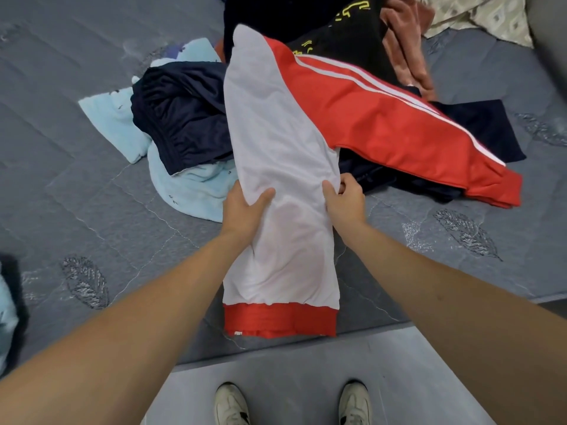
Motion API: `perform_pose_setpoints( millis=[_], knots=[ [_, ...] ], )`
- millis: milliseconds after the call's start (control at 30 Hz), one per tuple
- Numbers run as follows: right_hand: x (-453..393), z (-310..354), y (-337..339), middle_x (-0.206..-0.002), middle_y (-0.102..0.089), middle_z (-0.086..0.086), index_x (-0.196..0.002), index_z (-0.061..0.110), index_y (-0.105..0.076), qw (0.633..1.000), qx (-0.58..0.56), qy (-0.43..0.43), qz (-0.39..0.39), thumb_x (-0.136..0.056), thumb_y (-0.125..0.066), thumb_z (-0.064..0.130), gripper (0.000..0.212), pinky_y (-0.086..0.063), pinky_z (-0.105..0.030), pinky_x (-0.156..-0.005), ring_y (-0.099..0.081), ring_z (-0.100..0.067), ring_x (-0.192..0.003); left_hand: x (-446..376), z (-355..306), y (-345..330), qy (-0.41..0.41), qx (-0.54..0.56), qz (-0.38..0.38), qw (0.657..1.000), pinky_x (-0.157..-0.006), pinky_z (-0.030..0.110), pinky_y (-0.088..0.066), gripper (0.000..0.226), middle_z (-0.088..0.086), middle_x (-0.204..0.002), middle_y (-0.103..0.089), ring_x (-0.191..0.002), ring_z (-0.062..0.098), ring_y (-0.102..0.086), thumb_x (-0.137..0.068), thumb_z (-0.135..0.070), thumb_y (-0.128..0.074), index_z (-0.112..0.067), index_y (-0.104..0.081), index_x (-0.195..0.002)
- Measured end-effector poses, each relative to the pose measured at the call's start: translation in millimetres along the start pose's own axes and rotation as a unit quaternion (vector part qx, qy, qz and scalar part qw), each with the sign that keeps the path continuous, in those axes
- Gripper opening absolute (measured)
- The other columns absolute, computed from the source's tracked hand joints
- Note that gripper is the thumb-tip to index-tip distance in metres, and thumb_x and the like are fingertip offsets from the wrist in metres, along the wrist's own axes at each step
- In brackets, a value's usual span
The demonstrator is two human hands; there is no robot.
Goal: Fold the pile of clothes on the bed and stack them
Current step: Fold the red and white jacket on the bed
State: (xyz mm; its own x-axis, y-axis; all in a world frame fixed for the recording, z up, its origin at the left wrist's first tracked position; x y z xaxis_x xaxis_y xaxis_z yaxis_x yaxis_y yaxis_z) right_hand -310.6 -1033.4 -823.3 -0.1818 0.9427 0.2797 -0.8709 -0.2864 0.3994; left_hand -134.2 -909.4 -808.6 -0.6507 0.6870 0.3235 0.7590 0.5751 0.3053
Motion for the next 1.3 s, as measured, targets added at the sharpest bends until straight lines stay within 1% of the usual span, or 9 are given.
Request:
perform_pose_setpoints(
  millis=[167, 333, 467, 600, 767, 867, 1067, 1167, 1300],
  knots=[
    [-3, 1, 2, -0.066, -0.055, -0.001, -0.078, 0.015, -0.055, 0.999, 0.03, 0.008, -0.041, -0.098, -0.067, 0.023, 0.025, -0.054, -0.042, -0.068, -0.059, -0.025, -0.066, 5, 0, 1, -0.033, -0.018, -0.009, 0.999, -0.1, 0.026, -0.047, 0.047, -0.009, -0.131, -0.064, -0.119, 0.009, -0.059, -0.101, -0.036, -0.069, -0.022, -0.053, -0.143],
    [4, 13, 13, -0.08, -0.058, 0.006, -0.092, 0.022, -0.054, 0.987, 0.101, 0.085, -0.089, -0.094, -0.069, 0.023, 0.015, -0.054, -0.045, -0.071, -0.058, -0.019, -0.076, 5, -1, 7, -0.028, -0.123, -0.072, 0.989, -0.097, 0.04, -0.048, 0.06, 0.0, -0.13, -0.052, -0.122, 0.025, -0.056, -0.092, -0.035, -0.078, -0.016, -0.045, -0.138],
    [8, 28, 26, -0.09, -0.055, 0.005, -0.097, 0.024, -0.052, 0.977, 0.122, 0.139, -0.108, -0.092, -0.066, 0.023, 0.015, -0.053, -0.046, -0.074, -0.053, -0.017, -0.082, 4, -33, 12, -0.136, -0.247, -0.15, 0.948, -0.105, 0.043, -0.041, 0.075, 0.007, -0.137, -0.041, -0.127, 0.027, -0.043, -0.088, -0.041, -0.076, -0.012, -0.04, -0.148],
    [3, 46, 42, -0.09, -0.055, 0.004, -0.097, 0.021, -0.053, 0.976, 0.113, 0.145, -0.112, -0.092, -0.067, 0.021, 0.014, -0.053, -0.048, -0.075, -0.053, -0.018, -0.084, 5, -72, -6, -0.263, -0.297, -0.079, 0.915, -0.105, 0.043, -0.044, 0.063, 0.006, -0.142, -0.043, -0.126, 0.025, -0.044, -0.096, -0.036, -0.067, -0.013, -0.043, -0.149],
    [-19, 56, 60, -0.087, -0.053, 0.007, -0.093, 0.024, -0.051, 0.965, 0.148, 0.192, -0.1, -0.098, -0.061, 0.025, 0.011, -0.052, -0.046, -0.074, -0.052, -0.016, -0.085, -3, -102, -62, -0.331, -0.31, 0.06, 0.889, -0.115, 0.041, -0.042, 0.058, 0.0, -0.156, -0.043, -0.141, 0.02, -0.042, -0.103, -0.04, -0.058, -0.016, -0.043, -0.154],
    [-41, 50, 76, -0.105, -0.055, 0.005, -0.105, 0.022, -0.056, 0.948, 0.203, 0.222, -0.106, -0.1, -0.055, 0.024, 0.006, -0.047, -0.045, -0.085, -0.051, -0.018, -0.099, -10, -108, -100, -0.356, -0.351, 0.09, 0.861, -0.122, 0.039, -0.034, 0.06, 0.003, -0.163, -0.04, -0.149, 0.022, -0.037, -0.105, -0.042, -0.056, -0.015, -0.044, -0.157],
    [-82, -4, 135, -0.155, -0.047, -0.002, -0.149, 0.018, -0.05, 0.926, 0.306, 0.22, -0.025, -0.107, -0.046, 0.026, 0.043, -0.033, -0.045, -0.116, -0.042, -0.021, -0.142, -11, -103, -186, -0.381, -0.448, 0.127, 0.799, -0.131, 0.045, -0.009, 0.063, 0.011, -0.17, -0.029, -0.16, 0.03, -0.019, -0.108, -0.049, -0.044, -0.017, -0.038, -0.161],
    [-104, -31, 182, -0.163, -0.039, -0.004, -0.154, 0.018, -0.046, 0.922, 0.325, 0.209, -0.036, -0.108, -0.045, 0.027, 0.047, -0.027, -0.047, -0.123, -0.035, -0.022, -0.15, -5, -101, -242, -0.388, -0.466, 0.179, 0.775, -0.131, 0.042, -0.001, 0.067, 0.009, -0.173, -0.019, -0.162, 0.027, -0.009, -0.107, -0.053, -0.04, -0.021, -0.03, -0.165],
    [-139, -64, 247, -0.166, -0.033, -0.007, -0.159, 0.019, -0.037, 0.931, 0.338, 0.123, -0.059, -0.105, -0.048, 0.036, 0.057, -0.026, -0.05, -0.124, -0.029, -0.028, -0.154, 0, -106, -321, -0.386, -0.471, 0.214, 0.764, -0.131, 0.039, 0.003, 0.072, 0.005, -0.175, -0.01, -0.162, 0.023, -0.001, -0.106, -0.054, -0.043, -0.023, -0.022, -0.167]
  ],
)
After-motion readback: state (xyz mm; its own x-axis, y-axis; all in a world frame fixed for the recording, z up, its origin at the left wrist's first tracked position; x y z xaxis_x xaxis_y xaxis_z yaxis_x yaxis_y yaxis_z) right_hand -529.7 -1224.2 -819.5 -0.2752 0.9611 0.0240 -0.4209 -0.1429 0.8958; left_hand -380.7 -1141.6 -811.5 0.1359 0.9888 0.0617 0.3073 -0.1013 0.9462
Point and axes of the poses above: each hand's wrist, its own x-axis away from the middle knuckle, its own y-axis out of the back of the hand, z = x × y, the point moved 2 cm from there along -x, towards the middle knuckle
